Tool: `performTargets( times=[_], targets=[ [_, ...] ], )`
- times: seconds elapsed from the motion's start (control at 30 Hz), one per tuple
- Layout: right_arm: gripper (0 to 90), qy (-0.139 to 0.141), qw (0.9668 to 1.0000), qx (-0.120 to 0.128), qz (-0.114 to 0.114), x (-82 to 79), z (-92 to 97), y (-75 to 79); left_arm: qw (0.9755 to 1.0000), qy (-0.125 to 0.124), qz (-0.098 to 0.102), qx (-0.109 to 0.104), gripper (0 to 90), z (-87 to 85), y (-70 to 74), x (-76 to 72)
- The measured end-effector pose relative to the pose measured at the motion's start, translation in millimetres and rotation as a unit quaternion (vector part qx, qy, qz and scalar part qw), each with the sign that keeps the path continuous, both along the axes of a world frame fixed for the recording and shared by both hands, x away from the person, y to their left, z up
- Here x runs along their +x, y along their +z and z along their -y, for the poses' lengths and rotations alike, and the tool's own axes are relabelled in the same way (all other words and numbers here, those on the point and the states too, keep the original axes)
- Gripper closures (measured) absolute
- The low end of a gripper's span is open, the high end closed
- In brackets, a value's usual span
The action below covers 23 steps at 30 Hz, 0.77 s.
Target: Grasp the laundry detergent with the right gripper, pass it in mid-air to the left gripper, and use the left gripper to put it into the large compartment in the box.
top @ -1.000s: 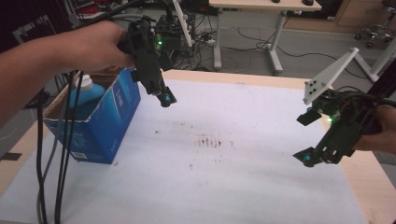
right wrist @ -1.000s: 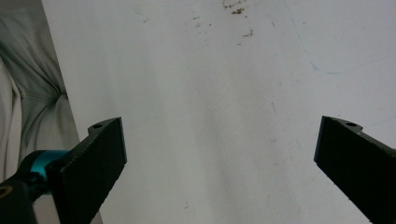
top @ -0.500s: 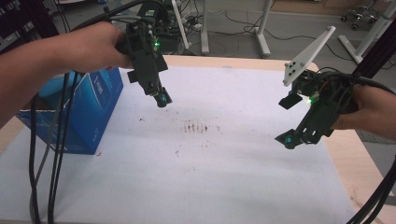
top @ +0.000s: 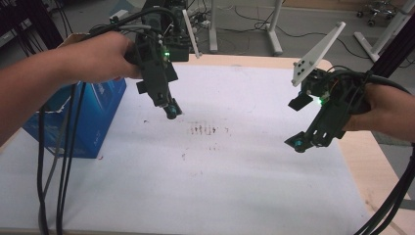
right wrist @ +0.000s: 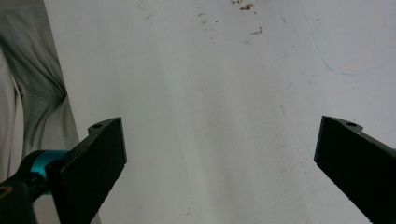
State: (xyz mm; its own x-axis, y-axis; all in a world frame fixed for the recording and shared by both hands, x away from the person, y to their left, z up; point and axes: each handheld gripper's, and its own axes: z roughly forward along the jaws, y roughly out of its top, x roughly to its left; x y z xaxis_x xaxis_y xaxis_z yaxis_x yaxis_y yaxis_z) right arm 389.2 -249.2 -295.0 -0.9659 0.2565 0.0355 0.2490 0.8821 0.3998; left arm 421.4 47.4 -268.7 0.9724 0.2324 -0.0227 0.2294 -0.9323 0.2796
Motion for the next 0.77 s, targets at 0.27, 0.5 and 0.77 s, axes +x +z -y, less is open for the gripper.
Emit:
performTargets(
  times=[0.27,0.5,0.77],
  targets=[
    [1.7,0.0,1.0,-0.001,-0.001,-0.3,-0.2,-0.7,1.0,0.002,-0.004,0.0,1.6,0.0,-2.3,0.3],
    [1.6,0.0,1.0,0.0,-0.001,-1.5,0.2,-1.4,1.0,0.004,-0.005,0.0,1.6,-1.3,-2.9,0.1],
    [1.7,-0.002,1.0,0.003,0.001,-3.2,0.7,-2.5,0.9999,0.013,0.0,-0.002,1.6,-6.0,-3.5,1.7]
  ],
)
